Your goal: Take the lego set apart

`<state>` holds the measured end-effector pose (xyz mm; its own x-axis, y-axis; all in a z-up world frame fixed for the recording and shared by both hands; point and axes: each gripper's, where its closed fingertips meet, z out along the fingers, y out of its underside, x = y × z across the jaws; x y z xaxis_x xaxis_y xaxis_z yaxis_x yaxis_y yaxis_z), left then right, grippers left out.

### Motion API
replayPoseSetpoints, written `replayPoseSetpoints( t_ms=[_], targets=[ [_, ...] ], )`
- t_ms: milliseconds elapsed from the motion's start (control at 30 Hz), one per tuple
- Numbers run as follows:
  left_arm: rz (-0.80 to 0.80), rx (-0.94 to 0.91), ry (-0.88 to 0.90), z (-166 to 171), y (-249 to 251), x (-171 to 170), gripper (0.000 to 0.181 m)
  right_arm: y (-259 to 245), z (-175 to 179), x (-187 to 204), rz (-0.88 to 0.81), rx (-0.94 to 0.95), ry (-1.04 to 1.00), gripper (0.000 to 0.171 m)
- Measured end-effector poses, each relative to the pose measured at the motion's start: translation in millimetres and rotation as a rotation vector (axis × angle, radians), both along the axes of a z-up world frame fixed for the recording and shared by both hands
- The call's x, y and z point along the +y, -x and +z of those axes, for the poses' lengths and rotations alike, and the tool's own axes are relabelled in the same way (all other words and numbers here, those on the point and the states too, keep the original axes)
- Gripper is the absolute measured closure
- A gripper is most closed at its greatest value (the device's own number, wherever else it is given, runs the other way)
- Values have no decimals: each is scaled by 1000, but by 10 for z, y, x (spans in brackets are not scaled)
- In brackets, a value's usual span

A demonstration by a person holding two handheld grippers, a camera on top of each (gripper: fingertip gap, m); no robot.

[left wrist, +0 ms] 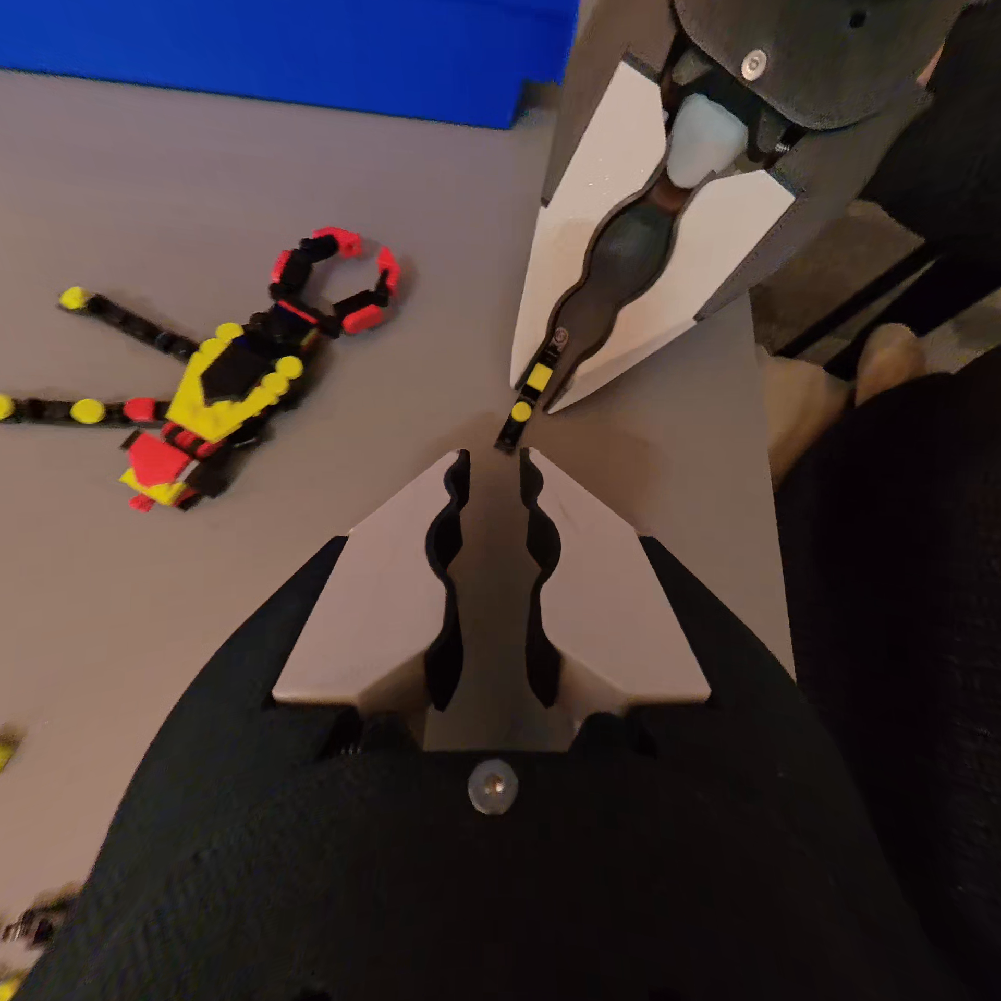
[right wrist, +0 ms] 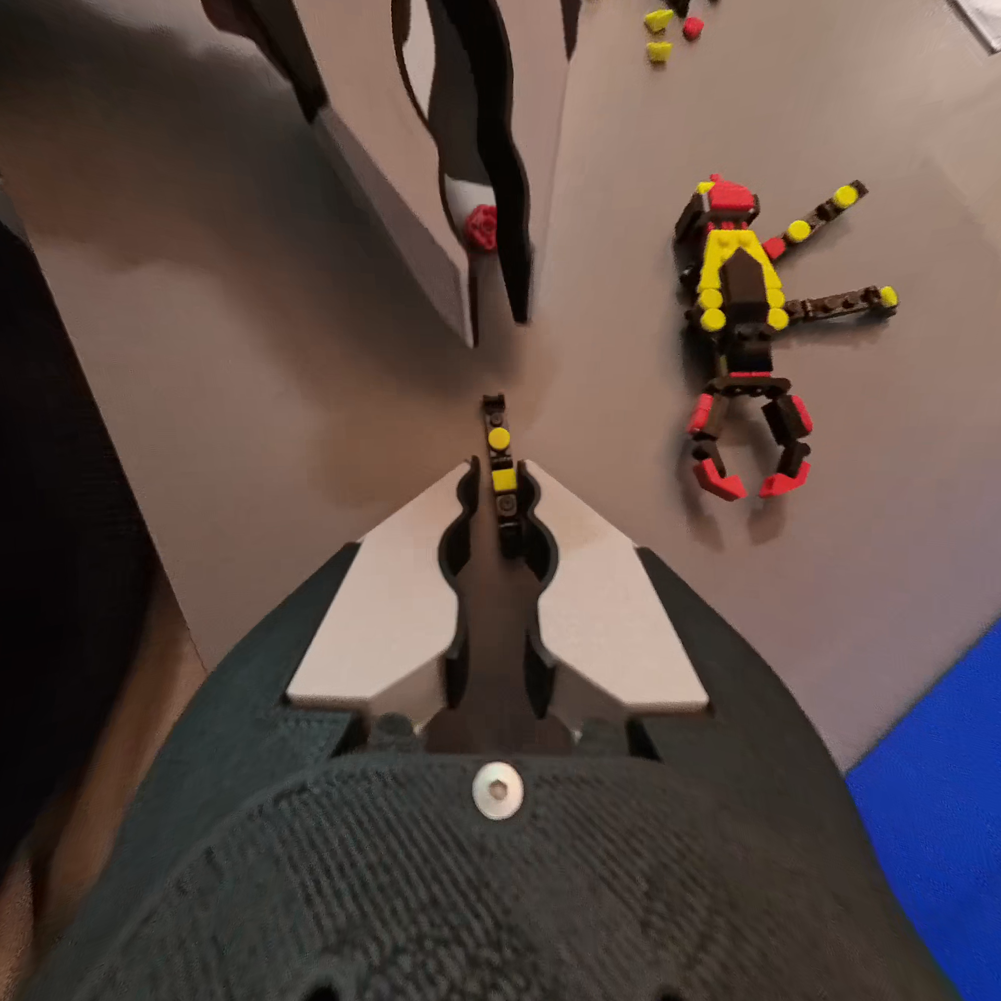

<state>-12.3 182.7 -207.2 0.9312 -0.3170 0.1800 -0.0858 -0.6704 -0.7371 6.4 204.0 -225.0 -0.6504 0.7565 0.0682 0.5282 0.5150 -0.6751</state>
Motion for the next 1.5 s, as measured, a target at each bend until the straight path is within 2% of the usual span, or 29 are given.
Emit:
replayPoseSetpoints(
  t_ms=[33,100,167,300,400,500,600,733,1033,1267,1500],
  targets=[
    [-20,17,6,-25,-49,3,163,5,6,-33,8,6,3,162],
    [-57,67,15,-84,-117,-5,170,7,22,-137,28,4,34,164],
    [-75,135,13,-139,-128,-8,168,1,27,-249,46,-10,65,161],
    [-97,142,-11,-127,-176,4,167,-77,2,-223,72,-22,34,129],
    [-110,138,-3,-148,-208,-2,162,-145,99,-88,39,-15,52,126],
    [-121,132,-13,-149,-274,43,154,-133,207,-83,23,30,89,130],
    [-139,123,3,-198,-353,99,145,-110,125,-77,32,30,40,137],
    [-132,84,17,-193,-379,103,174,-97,48,-85,29,13,43,150],
    [-128,78,21,-195,-348,86,174,-92,76,-155,60,34,45,157],
    [-221,53,29,-195,-447,-19,174,-178,28,-248,120,-8,73,163],
    [-229,25,43,-190,-460,-48,175,-180,52,-289,120,-24,140,164]
  ],
)
